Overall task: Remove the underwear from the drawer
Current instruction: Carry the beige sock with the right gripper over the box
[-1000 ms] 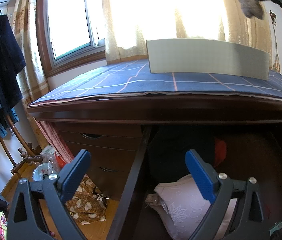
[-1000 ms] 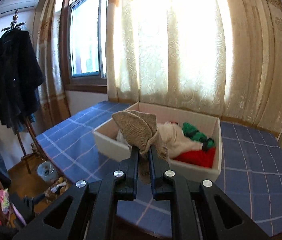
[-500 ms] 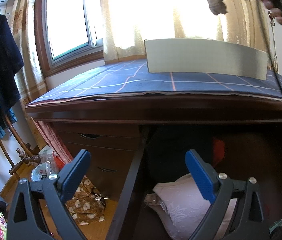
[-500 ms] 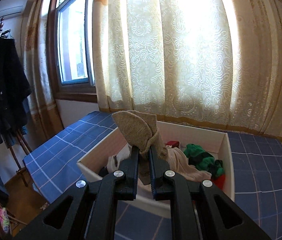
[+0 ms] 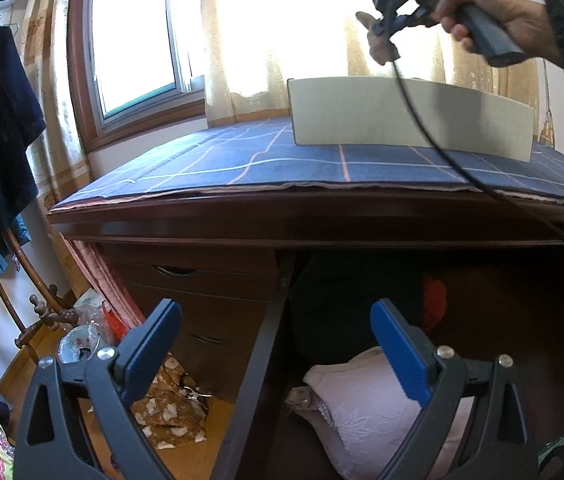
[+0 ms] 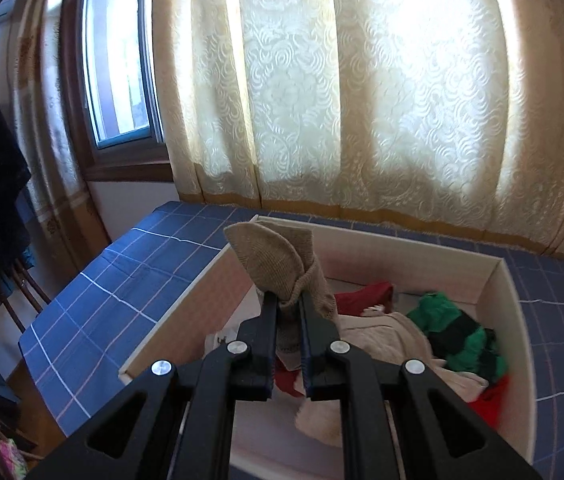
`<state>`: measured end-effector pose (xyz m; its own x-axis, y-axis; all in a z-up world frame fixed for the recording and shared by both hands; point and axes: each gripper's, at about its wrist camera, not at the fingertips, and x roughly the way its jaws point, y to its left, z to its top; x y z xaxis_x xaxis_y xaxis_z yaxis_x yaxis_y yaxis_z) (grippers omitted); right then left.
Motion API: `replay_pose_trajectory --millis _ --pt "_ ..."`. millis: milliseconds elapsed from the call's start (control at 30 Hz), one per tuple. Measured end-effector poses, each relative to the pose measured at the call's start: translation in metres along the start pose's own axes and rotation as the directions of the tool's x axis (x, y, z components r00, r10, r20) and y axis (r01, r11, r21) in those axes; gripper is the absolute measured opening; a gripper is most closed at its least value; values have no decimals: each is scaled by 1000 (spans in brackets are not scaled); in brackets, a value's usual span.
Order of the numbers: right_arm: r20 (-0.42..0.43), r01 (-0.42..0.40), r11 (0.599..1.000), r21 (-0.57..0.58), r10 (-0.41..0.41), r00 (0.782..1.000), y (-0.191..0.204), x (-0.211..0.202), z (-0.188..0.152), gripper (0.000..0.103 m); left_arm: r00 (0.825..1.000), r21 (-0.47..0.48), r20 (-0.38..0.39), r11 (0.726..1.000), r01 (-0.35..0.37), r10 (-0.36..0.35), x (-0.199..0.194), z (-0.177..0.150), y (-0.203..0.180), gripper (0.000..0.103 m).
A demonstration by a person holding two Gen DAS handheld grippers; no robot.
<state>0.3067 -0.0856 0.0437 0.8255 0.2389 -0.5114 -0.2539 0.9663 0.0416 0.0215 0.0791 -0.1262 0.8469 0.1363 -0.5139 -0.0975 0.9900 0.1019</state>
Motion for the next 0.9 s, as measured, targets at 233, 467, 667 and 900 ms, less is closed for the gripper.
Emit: replay_pose_trajectory --millis 233,467,667,900 --pt "-34 7 1000 -4 -7 999 8 29 3 11 1000 -4 -9 1000 19 -19 1 0 2 97" --pt "-31 -3 1000 -6 3 1000 11 32 6 11 1000 -3 -9 1000 21 -21 0 0 1 97" --pt "-32 4 1000 -13 -5 999 13 33 10 11 1000 -5 -10 1000 19 -19 0 -1 0 97" --pt "-53 18 1000 -13 -18 998 17 46 13 11 1000 -6 -10 1000 22 -22 0 -1 0 97"
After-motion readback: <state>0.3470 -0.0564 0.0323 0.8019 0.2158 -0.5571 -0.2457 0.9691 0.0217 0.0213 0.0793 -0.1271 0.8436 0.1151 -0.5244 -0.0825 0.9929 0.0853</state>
